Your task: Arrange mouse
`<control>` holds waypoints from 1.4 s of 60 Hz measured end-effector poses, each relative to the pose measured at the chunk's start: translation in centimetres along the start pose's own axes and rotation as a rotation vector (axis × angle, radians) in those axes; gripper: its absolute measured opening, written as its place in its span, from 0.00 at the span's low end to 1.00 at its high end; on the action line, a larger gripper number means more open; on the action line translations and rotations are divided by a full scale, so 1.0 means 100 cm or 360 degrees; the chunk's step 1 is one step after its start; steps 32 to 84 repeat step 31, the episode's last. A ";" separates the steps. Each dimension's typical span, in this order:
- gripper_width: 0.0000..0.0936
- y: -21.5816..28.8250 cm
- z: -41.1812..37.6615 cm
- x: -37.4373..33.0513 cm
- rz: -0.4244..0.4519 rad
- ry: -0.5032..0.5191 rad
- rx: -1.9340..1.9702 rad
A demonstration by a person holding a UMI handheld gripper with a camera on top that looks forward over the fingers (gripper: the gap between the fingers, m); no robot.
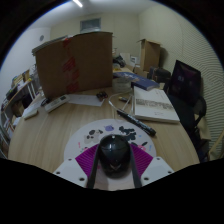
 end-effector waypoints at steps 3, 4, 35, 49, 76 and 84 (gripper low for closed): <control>0.68 0.000 -0.001 -0.001 -0.0008 0.0005 -0.0018; 0.72 0.000 -0.001 -0.001 -0.0009 0.0010 -0.0020; 0.90 -0.062 0.004 -0.128 0.0160 0.0098 -0.0044; 0.90 -0.062 0.004 -0.128 0.0160 0.0098 -0.0044; 0.90 -0.062 0.004 -0.128 0.0160 0.0098 -0.0044; 0.90 -0.062 0.004 -0.128 0.0160 0.0098 -0.0044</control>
Point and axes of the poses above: the point between the fingertips, and its own axes, seen from behind it with the camera up: z to the right, y up, x forward, the way the camera looks, the point moved 10 cm from there along -x, backward, against the way the camera looks, and after that the axes turned 1 degree about -z, right-handed, at the moved point
